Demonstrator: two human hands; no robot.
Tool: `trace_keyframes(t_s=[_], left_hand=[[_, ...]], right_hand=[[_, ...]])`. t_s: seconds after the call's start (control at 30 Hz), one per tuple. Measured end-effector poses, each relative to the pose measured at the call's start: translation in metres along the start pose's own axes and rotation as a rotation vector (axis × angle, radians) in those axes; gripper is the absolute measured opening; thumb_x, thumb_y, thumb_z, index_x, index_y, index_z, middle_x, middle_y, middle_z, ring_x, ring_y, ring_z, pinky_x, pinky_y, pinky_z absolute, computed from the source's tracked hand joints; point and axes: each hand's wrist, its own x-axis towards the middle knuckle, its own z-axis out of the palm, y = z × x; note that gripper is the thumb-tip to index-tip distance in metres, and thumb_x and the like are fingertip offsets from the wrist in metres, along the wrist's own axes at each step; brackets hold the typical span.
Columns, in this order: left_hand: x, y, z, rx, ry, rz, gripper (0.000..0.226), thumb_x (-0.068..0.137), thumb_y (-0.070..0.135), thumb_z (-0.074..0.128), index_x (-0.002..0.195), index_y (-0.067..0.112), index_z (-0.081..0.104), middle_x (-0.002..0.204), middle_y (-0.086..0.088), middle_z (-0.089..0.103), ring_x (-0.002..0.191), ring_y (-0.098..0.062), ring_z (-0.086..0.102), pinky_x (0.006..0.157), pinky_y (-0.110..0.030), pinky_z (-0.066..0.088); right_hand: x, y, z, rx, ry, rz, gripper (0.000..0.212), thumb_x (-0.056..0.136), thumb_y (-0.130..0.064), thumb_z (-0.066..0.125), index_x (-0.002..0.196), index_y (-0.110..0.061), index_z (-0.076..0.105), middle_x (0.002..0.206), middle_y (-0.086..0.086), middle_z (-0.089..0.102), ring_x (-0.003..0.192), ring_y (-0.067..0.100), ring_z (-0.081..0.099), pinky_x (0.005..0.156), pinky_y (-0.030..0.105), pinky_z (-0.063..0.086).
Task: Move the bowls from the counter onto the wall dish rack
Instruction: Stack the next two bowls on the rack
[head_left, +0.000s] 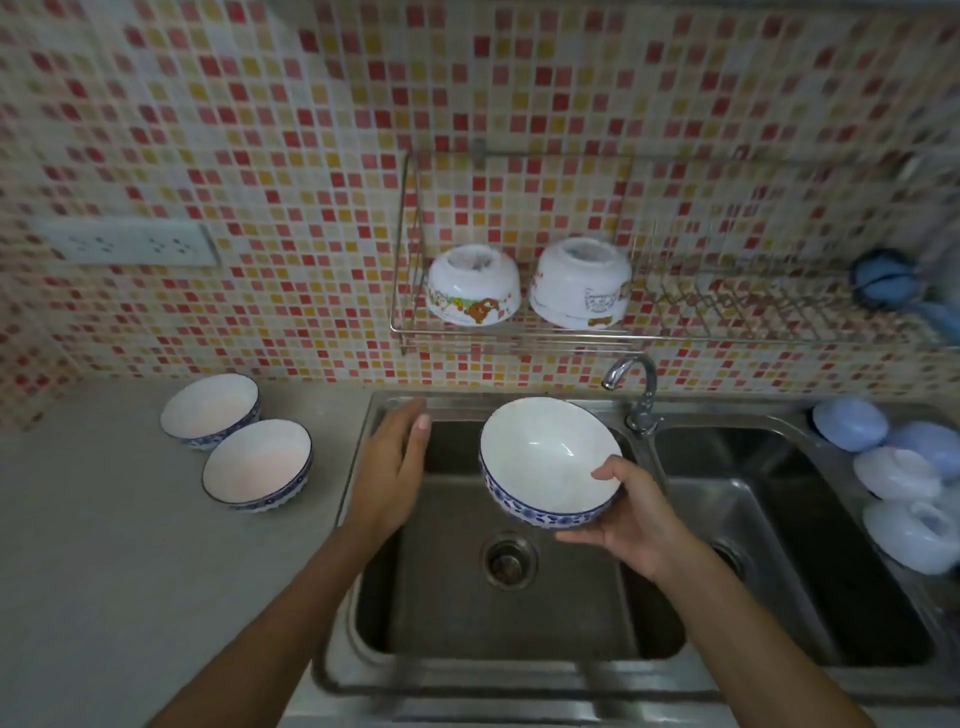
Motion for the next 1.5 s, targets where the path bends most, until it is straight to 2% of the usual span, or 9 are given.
trace_keyframes(t_s=[0.2,0.6,0.8,0.9,1.0,1.17,1.27,1.43,1.5], left_hand=[[0.060,0.072,-0.023,-0.088,-0.153,0.157,0.035,0.099,0.041,0.037,0.121,0.028,0.060,0.114,0.009,0.067,0.099,-0.006,0.062,0.090,-0.035,0.052],[0.127,0.107,-0.029,-0.283,-0.275,0.006,0.030,0.100,0.023,0.036,0.119,0.017,0.059,0.129,0.000,0.056,0.115,-0.020,0.054,0.095,-0.035,0.050],[0.182,0.140,-0.038,-0.371,-0.336,-0.207,0.030,0.096,0.022,0.039,0.113,0.007,0.059,0.114,-0.009,0.064,0.107,-0.026,0.059,0.087,-0.034,0.050],[0.205,0.147,-0.044,-0.368,-0.342,-0.224,0.040,0.098,0.034,0.032,0.117,0.010,0.059,0.116,-0.008,0.063,0.109,-0.025,0.058,0.096,-0.035,0.044],[0.219,0.149,-0.049,-0.420,-0.334,-0.240,0.069,0.092,0.062,0.031,0.120,0.006,0.058,0.113,-0.010,0.061,0.106,-0.024,0.056,0.100,-0.035,0.042],[0.231,0.140,-0.046,-0.508,-0.372,-0.198,0.064,0.082,0.072,0.042,0.110,0.017,0.062,0.108,-0.008,0.068,0.103,-0.023,0.062,0.104,-0.038,0.042],[0.233,0.130,-0.041,-0.423,-0.357,-0.128,0.050,0.083,0.066,0.049,0.100,0.023,0.068,0.102,-0.004,0.073,0.098,-0.022,0.067,0.100,-0.040,0.047],[0.238,0.109,-0.038,-0.220,-0.401,-0.084,0.078,0.066,0.084,0.052,0.121,0.029,0.055,0.114,0.004,0.067,0.101,-0.014,0.065,0.098,-0.040,0.048],[0.235,0.108,-0.040,-0.162,-0.481,-0.049,0.034,0.084,0.060,0.055,0.108,0.035,0.055,0.103,0.011,0.065,0.086,0.003,0.065,0.081,-0.018,0.053]], right_hand=[[-0.006,-0.059,0.042,0.020,-0.115,-0.162,0.050,0.073,-0.014,0.055,0.122,-0.021,0.053,0.132,0.016,0.049,0.116,0.043,0.054,0.074,0.057,0.057],[0.013,-0.115,0.084,-0.024,-0.071,-0.337,0.046,0.090,-0.022,0.061,0.133,-0.023,0.046,0.130,0.012,0.048,0.113,0.039,0.056,0.069,0.052,0.059],[0.034,-0.154,0.108,-0.351,0.098,-0.652,0.063,0.090,-0.019,0.064,0.144,-0.039,0.038,0.134,-0.004,0.046,0.117,0.029,0.054,0.072,0.053,0.060],[0.047,-0.168,0.112,-0.653,0.155,-0.939,0.074,0.089,-0.017,0.067,0.147,-0.045,0.031,0.128,-0.017,0.043,0.117,0.017,0.049,0.081,0.039,0.060],[0.059,-0.175,0.114,-1.075,0.245,-1.258,0.084,0.084,-0.021,0.072,0.147,-0.049,0.024,0.125,-0.002,0.040,0.108,0.013,0.049,0.085,0.020,0.053],[0.085,-0.171,0.116,-1.609,0.314,-1.548,0.091,0.072,-0.022,0.084,0.147,-0.035,0.034,0.136,0.019,0.038,0.114,0.029,0.052,0.089,0.033,0.053],[0.096,-0.167,0.113,-1.682,0.296,-1.609,0.097,0.066,-0.018,0.087,0.146,-0.036,0.034,0.136,0.018,0.035,0.113,0.033,0.053,0.089,0.037,0.054],[0.115,-0.170,0.106,-1.767,0.196,-1.622,0.098,0.066,-0.017,0.088,0.145,-0.038,0.035,0.138,0.016,0.033,0.118,0.032,0.048,0.086,0.039,0.055],[0.121,-0.171,0.103,-1.815,0.155,-1.601,0.099,0.064,-0.015,0.089,0.145,-0.039,0.036,0.139,0.015,0.033,0.120,0.033,0.048,0.087,0.040,0.055]])
